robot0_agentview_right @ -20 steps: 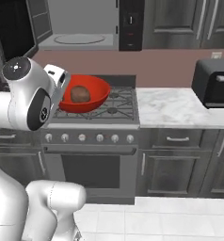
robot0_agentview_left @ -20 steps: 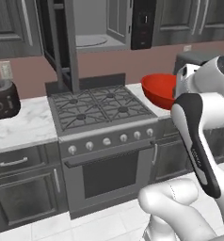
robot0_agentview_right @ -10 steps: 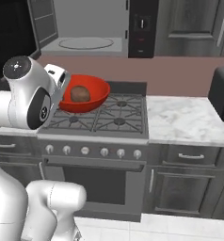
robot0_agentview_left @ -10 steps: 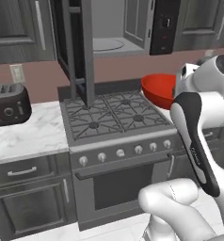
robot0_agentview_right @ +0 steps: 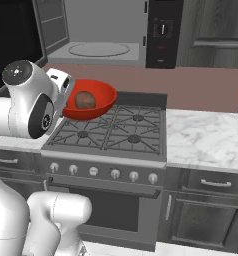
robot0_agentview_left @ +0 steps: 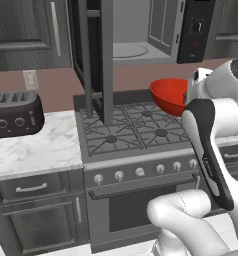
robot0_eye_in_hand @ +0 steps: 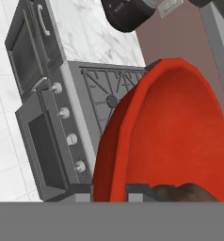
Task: Pick the potato from the sink and place it in the bowl. Then pick the bowl and place it in the microwave. Then close the microwave door and press the start button.
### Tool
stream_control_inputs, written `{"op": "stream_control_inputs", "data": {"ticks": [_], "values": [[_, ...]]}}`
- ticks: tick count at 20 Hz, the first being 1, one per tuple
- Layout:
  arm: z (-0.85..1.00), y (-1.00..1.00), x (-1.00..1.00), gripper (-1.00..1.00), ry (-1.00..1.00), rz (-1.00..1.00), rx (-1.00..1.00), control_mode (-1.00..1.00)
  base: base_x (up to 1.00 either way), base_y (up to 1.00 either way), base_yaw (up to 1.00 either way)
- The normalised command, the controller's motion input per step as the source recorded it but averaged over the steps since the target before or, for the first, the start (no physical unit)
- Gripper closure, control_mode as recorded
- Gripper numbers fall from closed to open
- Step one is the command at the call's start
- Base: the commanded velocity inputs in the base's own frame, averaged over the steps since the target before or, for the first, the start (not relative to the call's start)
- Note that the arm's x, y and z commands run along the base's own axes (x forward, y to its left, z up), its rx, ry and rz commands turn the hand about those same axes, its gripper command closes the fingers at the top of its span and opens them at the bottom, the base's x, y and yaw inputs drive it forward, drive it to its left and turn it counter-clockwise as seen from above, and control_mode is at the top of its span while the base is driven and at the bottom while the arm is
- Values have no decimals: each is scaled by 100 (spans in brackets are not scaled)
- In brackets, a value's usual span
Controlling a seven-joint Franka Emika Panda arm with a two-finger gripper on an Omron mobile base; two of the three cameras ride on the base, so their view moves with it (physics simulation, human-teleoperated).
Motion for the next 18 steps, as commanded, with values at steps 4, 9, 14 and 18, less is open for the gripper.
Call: {"op": "stream_control_inputs", "data": {"ticks": [4, 9, 14, 18], "values": [[0, 0, 0, 100, 0, 0, 0, 100, 47, 0, 17], [0, 0, 0, 100, 0, 0, 0, 100, 33, 0, 15], [0, 0, 0, 100, 0, 0, 0, 100, 23, 0, 11], [0, 0, 0, 100, 0, 0, 0, 100, 18, 0, 9]]}}
